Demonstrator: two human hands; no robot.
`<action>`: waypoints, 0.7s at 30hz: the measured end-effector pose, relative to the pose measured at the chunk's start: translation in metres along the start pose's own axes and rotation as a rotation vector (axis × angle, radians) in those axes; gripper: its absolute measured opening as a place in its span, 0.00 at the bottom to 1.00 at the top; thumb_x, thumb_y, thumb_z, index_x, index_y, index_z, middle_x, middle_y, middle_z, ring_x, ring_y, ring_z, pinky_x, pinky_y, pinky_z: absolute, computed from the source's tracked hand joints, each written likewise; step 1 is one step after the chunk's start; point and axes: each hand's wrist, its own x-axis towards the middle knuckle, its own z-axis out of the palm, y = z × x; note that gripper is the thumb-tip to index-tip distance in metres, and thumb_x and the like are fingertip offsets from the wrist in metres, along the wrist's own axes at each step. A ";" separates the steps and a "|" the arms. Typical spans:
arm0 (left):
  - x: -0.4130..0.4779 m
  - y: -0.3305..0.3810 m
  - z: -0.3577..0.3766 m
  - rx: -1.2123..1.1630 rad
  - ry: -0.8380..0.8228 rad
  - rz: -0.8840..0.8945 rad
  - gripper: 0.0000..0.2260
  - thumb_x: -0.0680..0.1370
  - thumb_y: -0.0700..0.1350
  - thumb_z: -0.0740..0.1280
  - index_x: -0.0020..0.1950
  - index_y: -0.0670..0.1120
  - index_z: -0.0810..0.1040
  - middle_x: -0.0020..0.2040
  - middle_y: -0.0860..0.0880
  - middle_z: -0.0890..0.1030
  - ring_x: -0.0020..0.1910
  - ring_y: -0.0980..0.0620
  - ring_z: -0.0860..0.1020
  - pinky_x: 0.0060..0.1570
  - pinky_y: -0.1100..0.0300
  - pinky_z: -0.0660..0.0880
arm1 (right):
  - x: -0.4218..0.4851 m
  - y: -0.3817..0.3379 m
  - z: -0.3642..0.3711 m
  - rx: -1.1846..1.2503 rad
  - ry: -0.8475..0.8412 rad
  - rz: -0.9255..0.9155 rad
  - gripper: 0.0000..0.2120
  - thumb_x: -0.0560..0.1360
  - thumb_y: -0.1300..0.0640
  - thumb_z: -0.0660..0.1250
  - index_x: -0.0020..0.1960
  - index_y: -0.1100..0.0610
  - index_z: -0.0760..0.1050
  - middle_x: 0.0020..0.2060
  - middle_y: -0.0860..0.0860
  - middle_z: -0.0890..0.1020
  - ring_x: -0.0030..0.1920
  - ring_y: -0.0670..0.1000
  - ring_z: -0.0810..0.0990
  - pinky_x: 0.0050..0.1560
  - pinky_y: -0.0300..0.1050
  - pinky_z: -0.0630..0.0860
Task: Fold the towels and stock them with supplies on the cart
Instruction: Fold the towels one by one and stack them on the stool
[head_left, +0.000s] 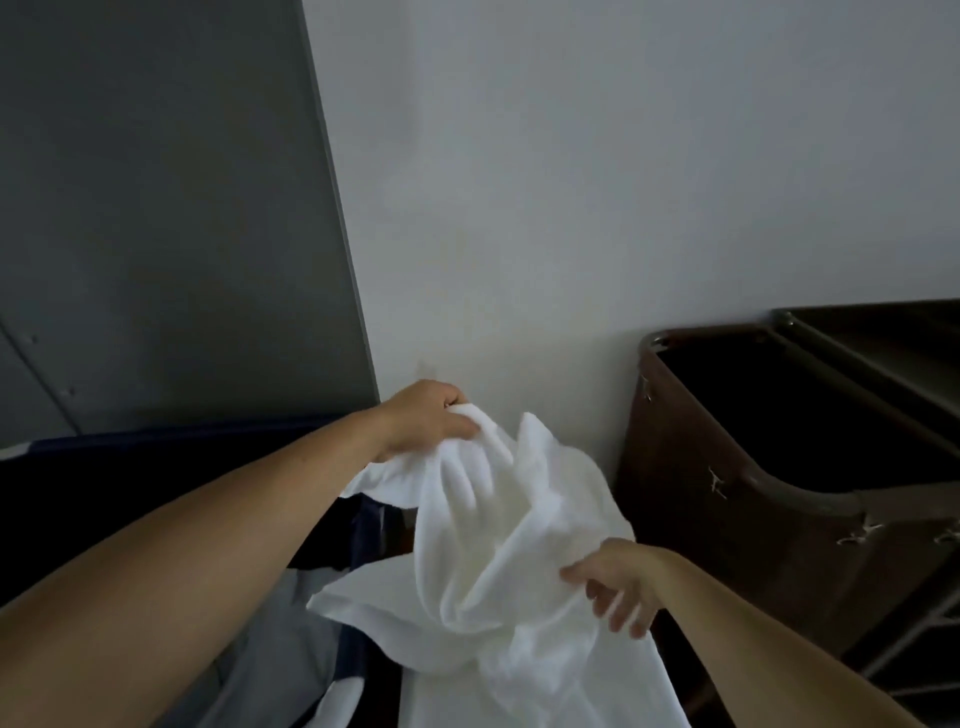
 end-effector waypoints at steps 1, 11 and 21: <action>-0.002 0.003 0.000 0.031 -0.072 0.003 0.04 0.75 0.47 0.71 0.46 0.48 0.80 0.46 0.50 0.83 0.43 0.50 0.82 0.40 0.57 0.78 | -0.003 -0.004 -0.001 -0.105 0.057 -0.026 0.25 0.72 0.38 0.72 0.53 0.60 0.77 0.49 0.54 0.83 0.46 0.57 0.84 0.42 0.52 0.81; -0.017 0.049 -0.016 0.137 -0.306 0.252 0.06 0.74 0.42 0.72 0.47 0.52 0.81 0.45 0.51 0.84 0.40 0.56 0.81 0.39 0.62 0.76 | -0.106 -0.098 -0.014 -0.183 0.284 -0.881 0.22 0.70 0.52 0.78 0.62 0.45 0.76 0.51 0.43 0.81 0.53 0.47 0.80 0.50 0.34 0.74; -0.016 -0.003 -0.105 0.250 0.173 0.158 0.14 0.76 0.48 0.72 0.40 0.41 0.73 0.39 0.47 0.74 0.37 0.50 0.71 0.35 0.58 0.65 | -0.183 -0.145 -0.072 0.391 0.812 -1.099 0.05 0.71 0.58 0.77 0.42 0.56 0.81 0.39 0.55 0.82 0.42 0.55 0.80 0.44 0.49 0.76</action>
